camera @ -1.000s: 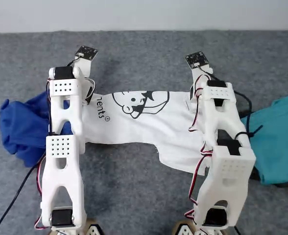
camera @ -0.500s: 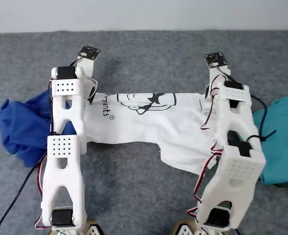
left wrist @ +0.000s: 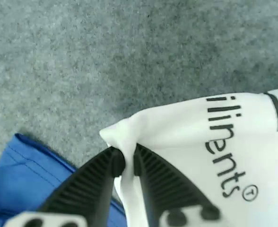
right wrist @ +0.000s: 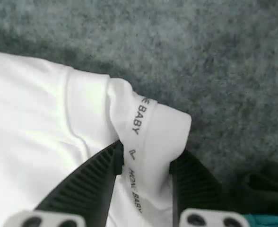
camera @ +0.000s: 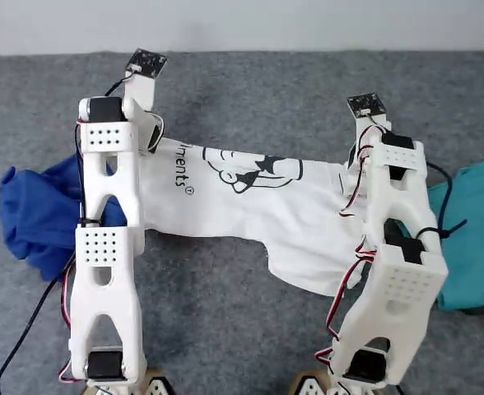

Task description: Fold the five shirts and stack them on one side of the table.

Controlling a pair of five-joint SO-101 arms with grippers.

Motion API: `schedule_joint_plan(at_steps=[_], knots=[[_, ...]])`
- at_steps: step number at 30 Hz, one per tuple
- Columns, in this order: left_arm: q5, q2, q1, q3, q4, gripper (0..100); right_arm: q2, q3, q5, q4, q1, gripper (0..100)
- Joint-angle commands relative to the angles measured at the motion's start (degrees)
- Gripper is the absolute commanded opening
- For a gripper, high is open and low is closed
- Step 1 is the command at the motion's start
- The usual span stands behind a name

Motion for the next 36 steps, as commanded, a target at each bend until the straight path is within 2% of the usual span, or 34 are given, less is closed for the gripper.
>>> schedule_joint_plan(at_steps=[1,6,10,15,29,34,36], knots=[[0.53,-4.57,-0.26,0.13,1.05,2,-2.07,-1.23,-0.18,1.36,0.66,16.5],[0.62,-4.40,-0.18,1.36,1.14,2,-2.07,-1.23,-0.18,1.36,0.92,16.5],[0.44,-4.40,-0.18,8.57,0.88,2,-2.07,-1.23,-0.09,1.36,0.66,16.5],[-2.64,-4.48,0.26,14.20,0.53,12,-2.07,-1.23,0.00,1.36,0.57,16.5],[-2.29,-5.80,0.44,8.84,1.14,14,-1.98,-0.97,1.76,1.54,0.04,16.5],[-2.29,-6.15,0.53,8.84,1.23,28,-1.98,-0.97,1.85,1.54,0.04,16.5],[-2.29,-6.15,0.88,8.84,1.23,30,-1.98,-0.97,1.85,1.63,0.04,16.5]])
